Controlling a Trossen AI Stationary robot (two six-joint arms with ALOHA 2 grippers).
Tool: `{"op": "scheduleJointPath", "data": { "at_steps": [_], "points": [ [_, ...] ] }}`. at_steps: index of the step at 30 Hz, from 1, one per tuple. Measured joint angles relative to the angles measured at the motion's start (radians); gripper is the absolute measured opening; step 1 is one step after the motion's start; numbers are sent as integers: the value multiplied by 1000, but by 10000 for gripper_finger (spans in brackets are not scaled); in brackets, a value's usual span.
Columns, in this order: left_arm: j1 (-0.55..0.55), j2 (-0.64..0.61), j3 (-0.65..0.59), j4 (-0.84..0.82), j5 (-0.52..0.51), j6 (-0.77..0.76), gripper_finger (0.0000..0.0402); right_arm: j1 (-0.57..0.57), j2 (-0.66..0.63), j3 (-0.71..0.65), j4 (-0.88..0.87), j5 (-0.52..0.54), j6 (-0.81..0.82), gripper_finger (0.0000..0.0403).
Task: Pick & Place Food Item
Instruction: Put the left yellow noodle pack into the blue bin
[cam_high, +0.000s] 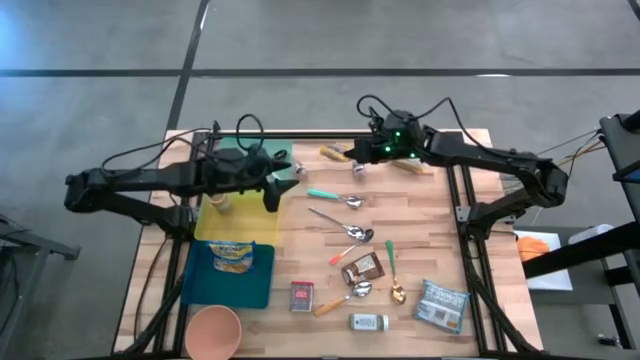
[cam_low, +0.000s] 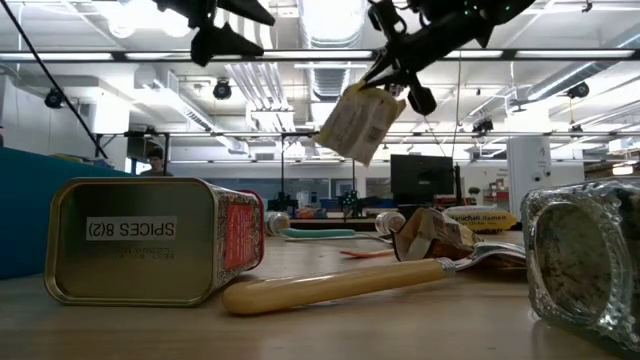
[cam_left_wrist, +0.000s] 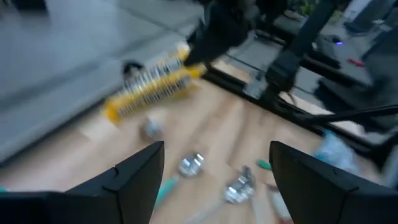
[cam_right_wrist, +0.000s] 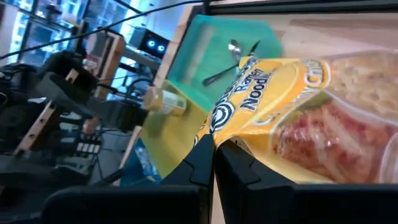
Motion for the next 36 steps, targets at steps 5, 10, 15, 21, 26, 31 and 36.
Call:
{"op": "scheduleJointPath", "data": {
  "at_steps": [5, 10, 15, 21, 26, 31, 36],
  "points": [
    [-40, 32, 0, 54, -58, 139, 294, 30, 16, 0, 84, -1, 47, 8],
    [-60, 77, 0, 130, -61, 232, 294, 60, 42, 0, 154, -5, 89, 8],
    [-62, 95, 0, 167, -73, 272, 294, 92, 42, 0, 166, -1, 101, 8],
    [-63, 106, 0, 195, -68, 305, 294, 132, 42, 0, 218, 16, 126, 8],
    [-79, 128, 0, 243, -65, 341, 294, 146, 44, 0, 252, 22, 140, 8],
    [-88, 166, 31, 252, -65, 366, 294, 161, 44, 0, 253, 26, 144, 8],
    [-88, 214, 68, 245, -75, 370, 294, 175, 44, 6, 254, 26, 148, 8]
  ]
}}
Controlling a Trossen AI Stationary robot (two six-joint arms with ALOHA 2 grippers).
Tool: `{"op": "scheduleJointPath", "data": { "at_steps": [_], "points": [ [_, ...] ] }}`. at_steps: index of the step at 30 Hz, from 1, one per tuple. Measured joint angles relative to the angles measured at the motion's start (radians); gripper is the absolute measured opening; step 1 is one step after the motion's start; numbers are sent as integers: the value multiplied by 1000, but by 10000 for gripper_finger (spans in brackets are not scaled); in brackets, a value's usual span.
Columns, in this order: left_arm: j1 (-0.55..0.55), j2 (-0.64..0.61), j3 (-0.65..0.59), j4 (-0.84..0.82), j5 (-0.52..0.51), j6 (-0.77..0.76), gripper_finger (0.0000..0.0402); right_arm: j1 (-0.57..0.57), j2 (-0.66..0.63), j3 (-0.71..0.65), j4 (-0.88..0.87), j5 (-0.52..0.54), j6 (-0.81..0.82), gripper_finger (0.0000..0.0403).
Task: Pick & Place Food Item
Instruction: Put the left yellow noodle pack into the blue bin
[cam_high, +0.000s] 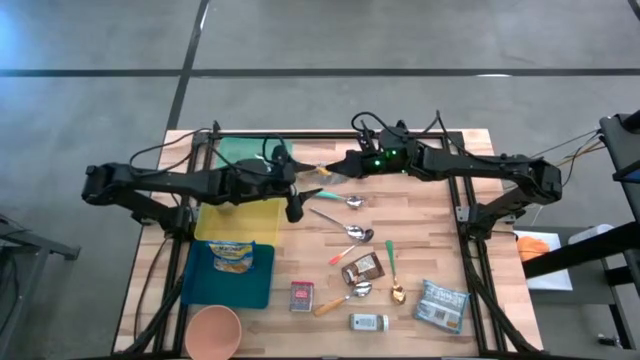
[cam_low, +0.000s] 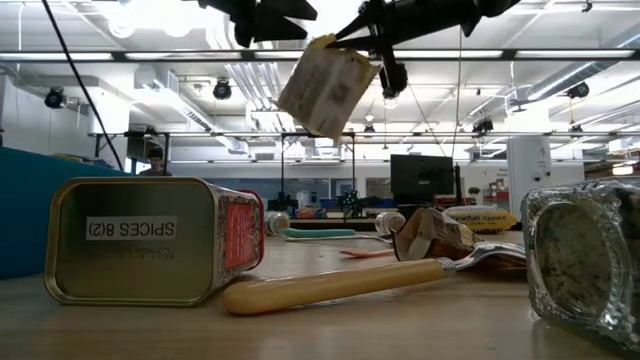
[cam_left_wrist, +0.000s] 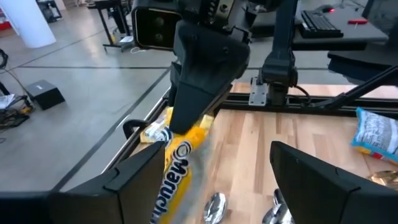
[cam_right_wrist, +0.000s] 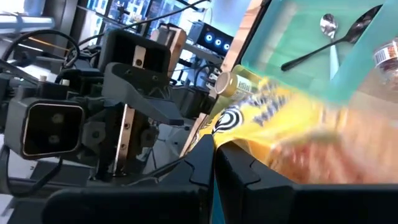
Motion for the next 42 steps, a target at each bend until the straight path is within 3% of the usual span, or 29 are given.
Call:
{"op": "scheduleJointPath", "data": {
  "at_steps": [14, 34, 42],
  "points": [
    [-1, 44, 32, -4, -8, 43, 284, 37, 0, 13, 1, 1, -3, 8],
    [-6, 41, 32, -4, -1, 43, 14, 61, 0, 12, 31, 3, -4, 8],
    [-7, 36, 32, -17, 0, -1, 3, 61, 0, 11, 37, 3, -44, 8]
  ]
}}
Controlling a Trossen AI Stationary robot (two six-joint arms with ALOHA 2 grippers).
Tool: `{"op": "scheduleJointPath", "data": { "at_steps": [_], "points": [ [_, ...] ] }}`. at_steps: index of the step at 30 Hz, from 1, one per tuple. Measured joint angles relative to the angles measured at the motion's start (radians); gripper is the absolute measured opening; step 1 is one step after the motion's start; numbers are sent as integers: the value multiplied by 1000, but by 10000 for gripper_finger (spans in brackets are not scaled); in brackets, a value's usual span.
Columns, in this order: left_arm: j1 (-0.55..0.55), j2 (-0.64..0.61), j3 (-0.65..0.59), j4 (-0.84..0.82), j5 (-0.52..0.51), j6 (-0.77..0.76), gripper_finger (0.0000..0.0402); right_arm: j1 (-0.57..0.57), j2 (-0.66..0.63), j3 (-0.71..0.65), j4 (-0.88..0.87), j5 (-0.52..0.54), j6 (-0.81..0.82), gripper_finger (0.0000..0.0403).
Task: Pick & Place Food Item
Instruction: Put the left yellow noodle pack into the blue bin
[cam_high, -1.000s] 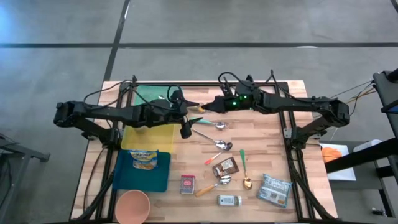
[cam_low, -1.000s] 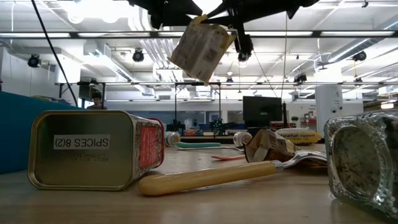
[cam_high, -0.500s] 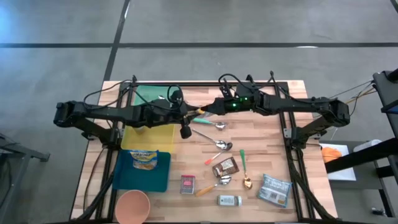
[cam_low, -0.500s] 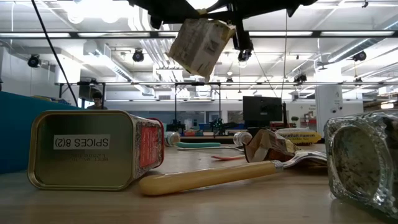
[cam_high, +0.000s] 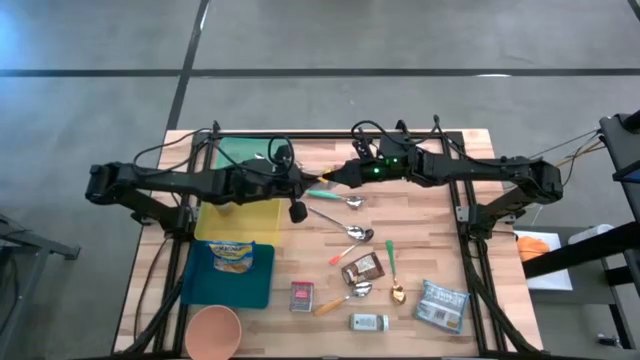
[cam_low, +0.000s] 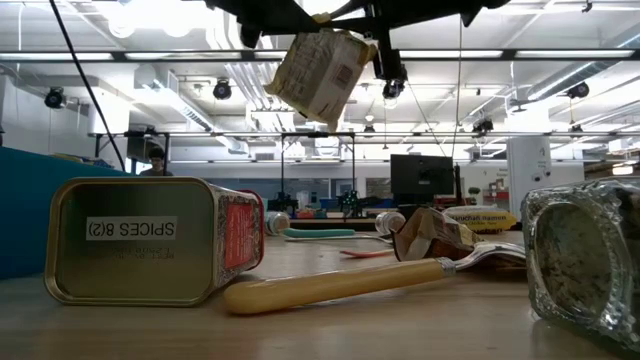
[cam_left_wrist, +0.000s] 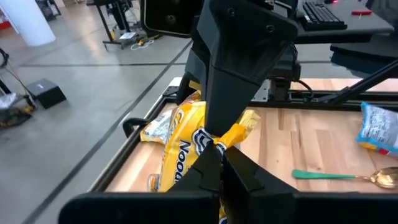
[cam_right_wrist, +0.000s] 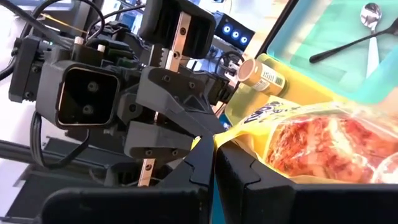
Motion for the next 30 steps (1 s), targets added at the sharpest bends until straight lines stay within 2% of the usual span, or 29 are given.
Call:
{"op": "scheduleJointPath", "data": {
  "at_steps": [11, 14, 17, 21, 26, 30],
  "points": [
    [-2, -73, 1, -117, 7, -80, 1, -1, 1, 0, 59, 0, -101, 9],
    [-2, -95, 1, -164, 7, -114, 1, -1, 1, 0, 111, 0, -138, 23],
    [-4, -116, 0, -221, 20, -147, 1, -1, 0, 0, 164, -2, -168, 60],
    [-5, -146, 0, -285, 74, -216, 0, -1, -1, 0, 189, -3, -182, 130],
    [-11, -197, 0, -392, 237, -304, 0, -1, -1, 0, 181, -2, -183, 210],
    [-42, -242, 0, -524, 344, -341, 0, -1, -1, 0, 169, -2, -194, 254]
  ]
}}
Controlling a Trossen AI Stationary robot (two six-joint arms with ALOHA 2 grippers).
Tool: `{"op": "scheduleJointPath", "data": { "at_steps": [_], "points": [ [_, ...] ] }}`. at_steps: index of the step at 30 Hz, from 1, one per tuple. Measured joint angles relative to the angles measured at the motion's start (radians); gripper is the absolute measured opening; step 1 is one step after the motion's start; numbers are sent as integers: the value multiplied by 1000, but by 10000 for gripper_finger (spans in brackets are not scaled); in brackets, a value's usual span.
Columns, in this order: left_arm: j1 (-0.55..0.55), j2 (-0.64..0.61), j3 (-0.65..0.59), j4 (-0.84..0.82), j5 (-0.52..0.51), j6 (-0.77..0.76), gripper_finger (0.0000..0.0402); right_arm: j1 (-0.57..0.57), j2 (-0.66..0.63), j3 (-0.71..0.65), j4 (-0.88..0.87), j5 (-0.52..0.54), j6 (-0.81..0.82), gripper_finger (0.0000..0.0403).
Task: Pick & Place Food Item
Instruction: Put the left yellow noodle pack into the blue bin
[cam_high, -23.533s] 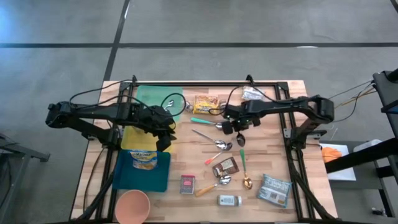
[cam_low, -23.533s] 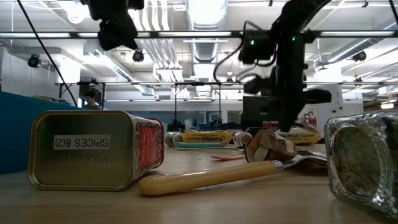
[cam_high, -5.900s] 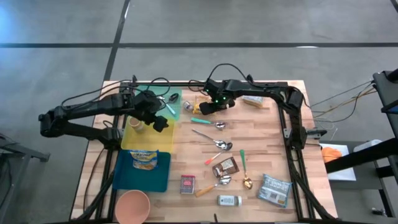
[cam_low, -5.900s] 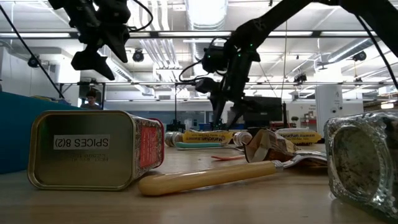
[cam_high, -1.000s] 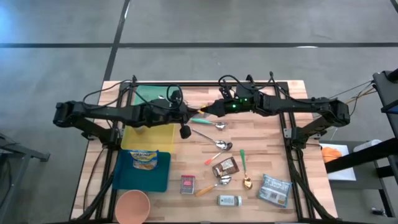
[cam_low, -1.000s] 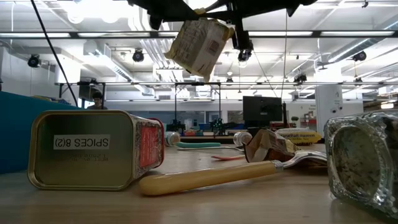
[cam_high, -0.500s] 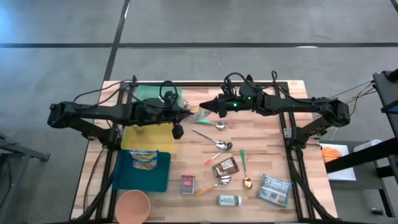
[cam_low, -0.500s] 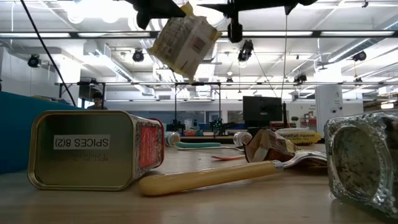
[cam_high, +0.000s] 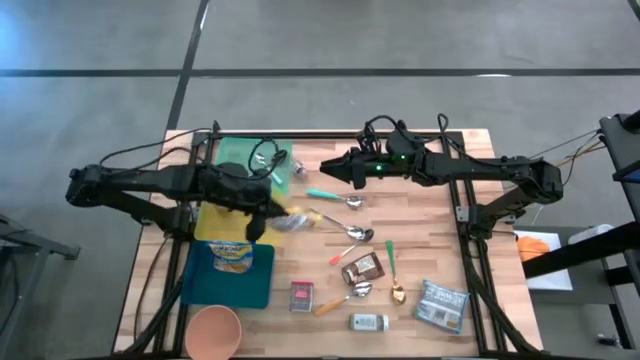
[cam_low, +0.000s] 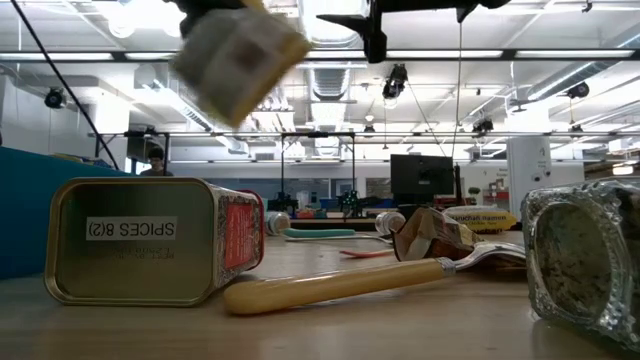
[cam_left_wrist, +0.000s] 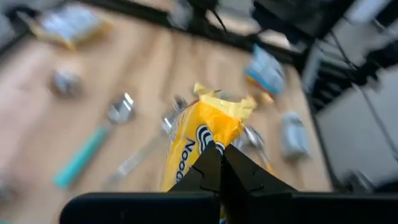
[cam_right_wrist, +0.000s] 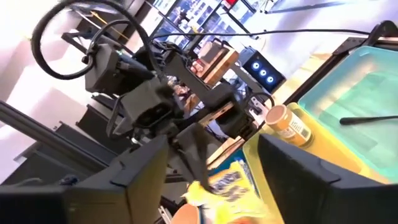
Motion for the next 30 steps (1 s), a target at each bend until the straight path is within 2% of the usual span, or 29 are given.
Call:
{"op": "scheduleJointPath", "data": {
  "at_steps": [7, 14, 22, 30],
  "points": [
    [-59, -87, 10, -229, 50, -131, 0, 0, 0, 0, -38, -2, -3, 298],
    [-129, -90, 101, -505, 55, -243, 0, 0, 0, 0, -94, -2, -4, 311],
    [-231, -23, 124, -570, 65, -300, 0, 0, 0, 0, -107, -2, 4, 311],
    [-296, 21, 115, -676, 86, -425, 0, 0, 0, 0, -130, -3, 21, 311]
  ]
}}
